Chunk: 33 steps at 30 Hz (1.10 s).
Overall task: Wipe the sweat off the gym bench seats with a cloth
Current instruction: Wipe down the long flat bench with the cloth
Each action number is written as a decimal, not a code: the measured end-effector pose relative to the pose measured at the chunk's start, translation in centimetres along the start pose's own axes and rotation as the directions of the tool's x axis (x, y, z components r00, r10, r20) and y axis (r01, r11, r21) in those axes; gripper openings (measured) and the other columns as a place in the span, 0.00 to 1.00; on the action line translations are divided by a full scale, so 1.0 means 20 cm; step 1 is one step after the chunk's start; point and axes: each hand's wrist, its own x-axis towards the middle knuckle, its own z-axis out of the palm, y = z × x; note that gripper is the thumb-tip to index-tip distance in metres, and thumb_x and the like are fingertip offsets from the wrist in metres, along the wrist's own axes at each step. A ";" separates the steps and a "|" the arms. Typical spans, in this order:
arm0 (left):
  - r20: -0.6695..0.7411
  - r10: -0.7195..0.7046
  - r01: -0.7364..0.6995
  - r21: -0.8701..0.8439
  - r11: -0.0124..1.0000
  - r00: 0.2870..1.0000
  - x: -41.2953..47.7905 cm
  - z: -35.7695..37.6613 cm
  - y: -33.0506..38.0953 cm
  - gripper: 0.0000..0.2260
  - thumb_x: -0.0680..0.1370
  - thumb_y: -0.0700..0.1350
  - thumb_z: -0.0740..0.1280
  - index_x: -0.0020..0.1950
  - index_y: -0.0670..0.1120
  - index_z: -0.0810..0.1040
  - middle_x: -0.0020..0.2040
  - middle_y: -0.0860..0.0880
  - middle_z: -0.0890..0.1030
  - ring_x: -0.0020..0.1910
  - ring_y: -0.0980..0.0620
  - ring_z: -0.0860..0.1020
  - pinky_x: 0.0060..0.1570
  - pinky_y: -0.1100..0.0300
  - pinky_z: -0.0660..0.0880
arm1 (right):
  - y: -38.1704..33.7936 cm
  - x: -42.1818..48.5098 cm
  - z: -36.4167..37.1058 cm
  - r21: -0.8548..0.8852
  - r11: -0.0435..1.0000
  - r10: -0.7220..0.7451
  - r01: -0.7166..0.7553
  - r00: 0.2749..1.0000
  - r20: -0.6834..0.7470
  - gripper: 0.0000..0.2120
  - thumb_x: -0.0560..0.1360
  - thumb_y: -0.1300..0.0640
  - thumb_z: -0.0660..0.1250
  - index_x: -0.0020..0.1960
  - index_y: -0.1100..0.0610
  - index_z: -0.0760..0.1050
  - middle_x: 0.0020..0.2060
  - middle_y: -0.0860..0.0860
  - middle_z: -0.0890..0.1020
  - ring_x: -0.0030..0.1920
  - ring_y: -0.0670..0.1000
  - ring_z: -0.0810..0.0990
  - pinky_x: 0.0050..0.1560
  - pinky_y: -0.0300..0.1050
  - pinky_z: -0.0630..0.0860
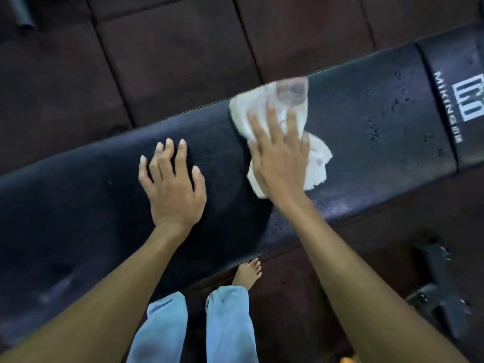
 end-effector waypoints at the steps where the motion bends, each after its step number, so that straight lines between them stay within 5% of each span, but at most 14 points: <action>1: 0.003 -0.003 0.003 -0.005 1.000 1.000 -0.01 0.00 0.00 0.23 0.80 0.49 0.54 0.74 0.42 0.64 0.72 0.40 0.66 0.74 0.43 0.61 0.74 0.41 0.51 | 0.07 -0.12 0.00 -0.007 0.998 -0.065 0.065 0.998 0.020 0.22 0.82 0.46 0.55 0.76 0.43 0.63 0.76 0.49 0.64 0.75 0.59 0.63 0.64 0.60 0.63; 4: 0.002 -0.018 0.018 -0.014 1.000 1.000 0.00 0.00 -0.01 0.23 0.80 0.49 0.54 0.74 0.42 0.64 0.72 0.41 0.66 0.74 0.43 0.60 0.74 0.42 0.50 | 0.39 -0.35 -0.02 -0.029 0.998 -0.046 0.049 0.996 0.083 0.23 0.81 0.46 0.55 0.75 0.45 0.65 0.76 0.50 0.64 0.75 0.56 0.61 0.64 0.59 0.65; 7: -0.025 -0.014 0.013 -0.013 1.000 1.000 0.00 0.01 -0.01 0.24 0.79 0.48 0.55 0.74 0.42 0.64 0.71 0.40 0.67 0.73 0.42 0.62 0.74 0.41 0.51 | 0.61 -0.20 -0.08 -0.030 0.978 0.207 -0.205 0.972 0.108 0.23 0.81 0.45 0.53 0.76 0.46 0.63 0.77 0.50 0.63 0.75 0.60 0.61 0.63 0.63 0.67; 10: -0.033 -0.008 0.007 -0.017 1.000 0.999 0.01 0.01 -0.01 0.24 0.78 0.47 0.55 0.74 0.41 0.65 0.71 0.40 0.68 0.73 0.42 0.62 0.74 0.41 0.51 | 0.52 0.16 -0.10 0.022 0.854 0.517 -0.520 0.852 0.079 0.25 0.82 0.44 0.51 0.78 0.45 0.58 0.79 0.48 0.55 0.76 0.61 0.57 0.66 0.67 0.60; 12: -0.035 -0.008 0.008 -0.016 1.000 0.999 0.01 0.01 -0.01 0.24 0.78 0.47 0.54 0.74 0.41 0.64 0.71 0.40 0.68 0.73 0.42 0.62 0.74 0.41 0.51 | 0.37 0.33 -0.12 0.035 0.806 0.587 -0.591 0.805 0.086 0.26 0.82 0.46 0.52 0.78 0.46 0.55 0.80 0.50 0.52 0.75 0.63 0.55 0.66 0.68 0.58; 16: -0.045 -0.005 0.004 -0.009 1.000 0.999 0.00 0.02 0.00 0.24 0.78 0.47 0.54 0.74 0.41 0.65 0.71 0.40 0.68 0.73 0.43 0.62 0.74 0.42 0.51 | -0.01 0.40 -0.14 0.060 0.901 0.413 -0.429 0.893 0.177 0.25 0.82 0.49 0.53 0.78 0.43 0.54 0.80 0.48 0.51 0.76 0.61 0.53 0.67 0.65 0.57; 20: -0.044 -0.006 0.005 -0.025 1.000 0.999 0.00 0.02 -0.01 0.24 0.78 0.46 0.55 0.74 0.42 0.64 0.71 0.41 0.67 0.73 0.43 0.61 0.74 0.43 0.49 | -0.27 0.12 -0.04 0.091 0.995 0.035 -0.045 0.993 0.108 0.22 0.82 0.47 0.55 0.76 0.43 0.62 0.78 0.48 0.59 0.75 0.62 0.60 0.64 0.63 0.61; 22: -0.050 -0.004 0.003 -0.028 1.000 0.999 0.00 0.01 -0.01 0.24 0.78 0.46 0.55 0.74 0.41 0.64 0.71 0.41 0.67 0.73 0.43 0.62 0.74 0.43 0.50 | -0.18 -0.04 -0.01 0.053 0.989 -0.141 0.138 0.988 0.055 0.22 0.81 0.46 0.57 0.74 0.44 0.67 0.76 0.49 0.66 0.73 0.60 0.66 0.61 0.60 0.65; 26: -0.058 0.004 -0.005 -0.017 1.000 0.998 0.00 0.02 -0.01 0.24 0.78 0.45 0.56 0.74 0.41 0.65 0.71 0.42 0.68 0.73 0.44 0.62 0.74 0.43 0.51 | 0.30 -0.04 -0.01 -0.081 0.935 -0.335 0.346 0.934 0.123 0.24 0.79 0.47 0.55 0.75 0.44 0.60 0.75 0.50 0.66 0.73 0.60 0.65 0.59 0.59 0.68; 30: -0.052 -0.005 0.004 -0.012 1.000 0.999 0.00 0.03 -0.01 0.24 0.78 0.46 0.56 0.74 0.42 0.64 0.72 0.42 0.68 0.73 0.44 0.62 0.74 0.43 0.51 | 0.54 0.30 -0.09 -0.084 0.996 0.041 -0.030 0.991 0.131 0.24 0.82 0.45 0.49 0.77 0.45 0.58 0.79 0.48 0.57 0.76 0.60 0.58 0.65 0.65 0.63; 33: -0.043 -0.014 0.013 -0.025 1.000 0.999 0.00 0.02 0.00 0.25 0.78 0.46 0.54 0.75 0.40 0.61 0.73 0.42 0.66 0.74 0.44 0.61 0.74 0.43 0.50 | 0.34 0.42 -0.11 -0.020 0.938 0.347 -0.346 0.936 0.055 0.24 0.83 0.48 0.49 0.78 0.45 0.56 0.79 0.48 0.55 0.77 0.60 0.54 0.69 0.65 0.58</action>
